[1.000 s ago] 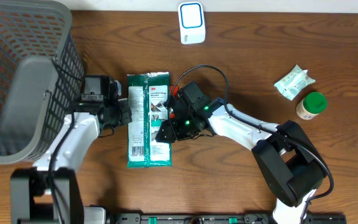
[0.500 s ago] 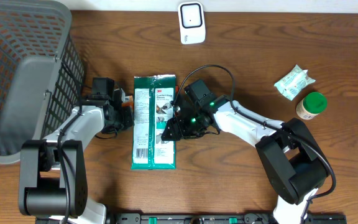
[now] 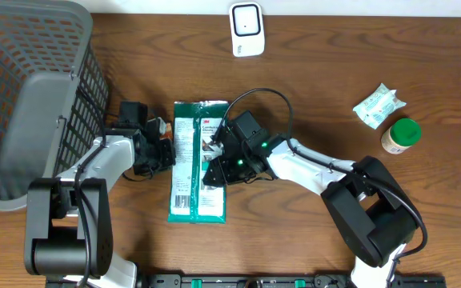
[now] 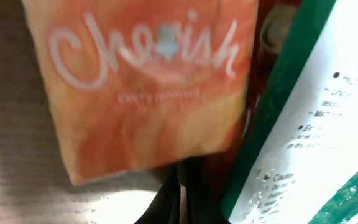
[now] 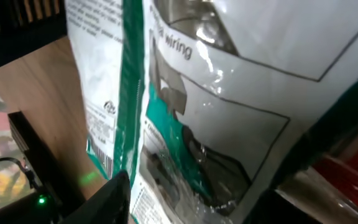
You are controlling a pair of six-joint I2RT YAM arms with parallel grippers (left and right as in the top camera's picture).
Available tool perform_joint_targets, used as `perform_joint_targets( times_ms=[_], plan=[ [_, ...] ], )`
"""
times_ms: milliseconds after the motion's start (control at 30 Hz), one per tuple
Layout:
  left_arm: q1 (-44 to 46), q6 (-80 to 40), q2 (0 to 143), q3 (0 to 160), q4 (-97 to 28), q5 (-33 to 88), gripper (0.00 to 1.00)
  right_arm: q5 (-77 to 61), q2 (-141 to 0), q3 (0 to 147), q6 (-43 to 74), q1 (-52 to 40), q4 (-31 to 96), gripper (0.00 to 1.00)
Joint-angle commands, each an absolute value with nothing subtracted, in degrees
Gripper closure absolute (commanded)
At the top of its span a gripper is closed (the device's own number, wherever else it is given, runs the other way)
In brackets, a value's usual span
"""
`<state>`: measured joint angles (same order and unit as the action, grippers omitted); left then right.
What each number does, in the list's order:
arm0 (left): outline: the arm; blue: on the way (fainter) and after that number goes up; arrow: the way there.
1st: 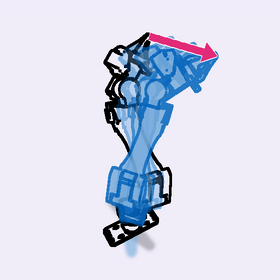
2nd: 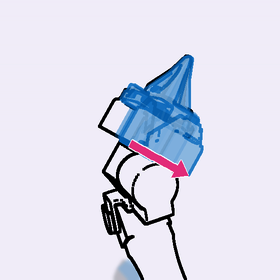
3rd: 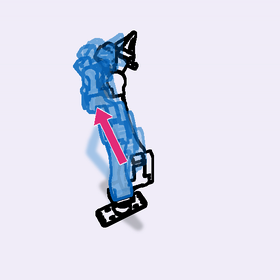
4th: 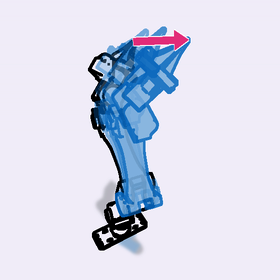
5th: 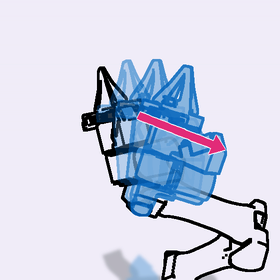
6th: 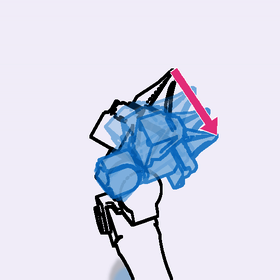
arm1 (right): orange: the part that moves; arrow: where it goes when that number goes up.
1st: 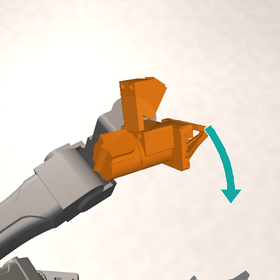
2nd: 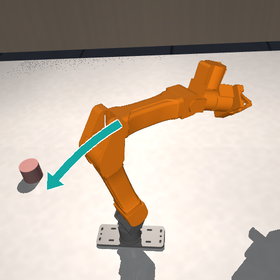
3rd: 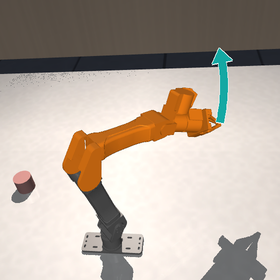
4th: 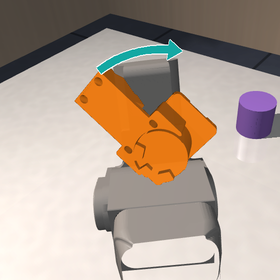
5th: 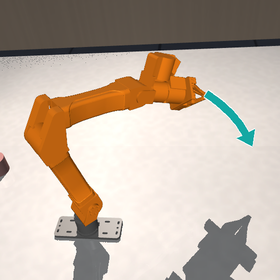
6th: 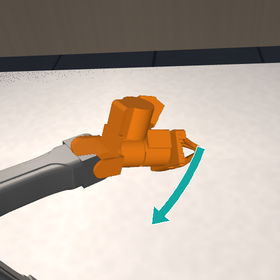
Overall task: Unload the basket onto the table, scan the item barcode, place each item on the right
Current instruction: 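Grasp the green 3M gloves bag with the right gripper, then lift the gloves bag and carry it toward the white scanner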
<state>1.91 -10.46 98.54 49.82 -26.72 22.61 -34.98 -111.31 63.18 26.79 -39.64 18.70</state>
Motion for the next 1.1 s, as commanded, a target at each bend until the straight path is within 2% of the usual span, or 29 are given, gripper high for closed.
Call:
perform_joint_targets(
  times_ms=[0,133,267,333,367,433,467,633,767,1000,1067],
  plan=[
    [1.85,-10.13,99.48,49.06,-28.49,24.03,0.92,-34.61,-111.24,61.28,28.25,-39.97,16.88,0.51],
    [2.57,-10.13,99.48,48.97,-29.58,24.03,0.92,-38.96,-111.24,60.18,28.91,-38.98,12.69,0.51],
    [4.93,-10.13,99.48,48.95,-29.89,24.03,0.92,-43.16,-111.24,60.18,28.84,-37.74,9.74,0.58],
    [5.74,-10.13,99.48,48.95,-29.87,24.03,0.92,-43.09,-111.24,60.18,27.92,-37.54,9.69,0.69],
    [6.13,-10.13,99.48,48.97,-29.82,24.01,0.92,-43.0,-111.24,60.18,26.37,-37.47,9.72,0.82],
    [6.2,-10.13,99.44,48.99,-29.65,24.01,0.92,-42.96,-111.22,60.18,23.75,-37.47,9.72,0.97],
    [6.15,-10.13,99.39,49.1,-29.45,24.01,0.92,-42.96,-111.22,60.18,22.59,-37.47,9.72,0.99],
    [6.04,-10.17,95.83,51.27,-29.78,23.99,0.92,-42.68,-109.25,60.2,18.87,-36.6,10.7,0.99],
    [6.02,-11.75,87.74,53.01,-29.93,22.85,0.89,-34.33,-102.3,60.25,12.16,-35.53,16.73,0.99],
    [6.0,-14.72,71.02,53.23,-29.87,9.21,0.88,-29.93,-84.93,60.27,-8.51,-34.17,28.34,0.99],
    [5.91,-14.74,68.03,53.23,-29.76,6.66,0.88,-24.97,-81.1,60.49,-11.94,-34.15,30.52,0.99]
  ],
)
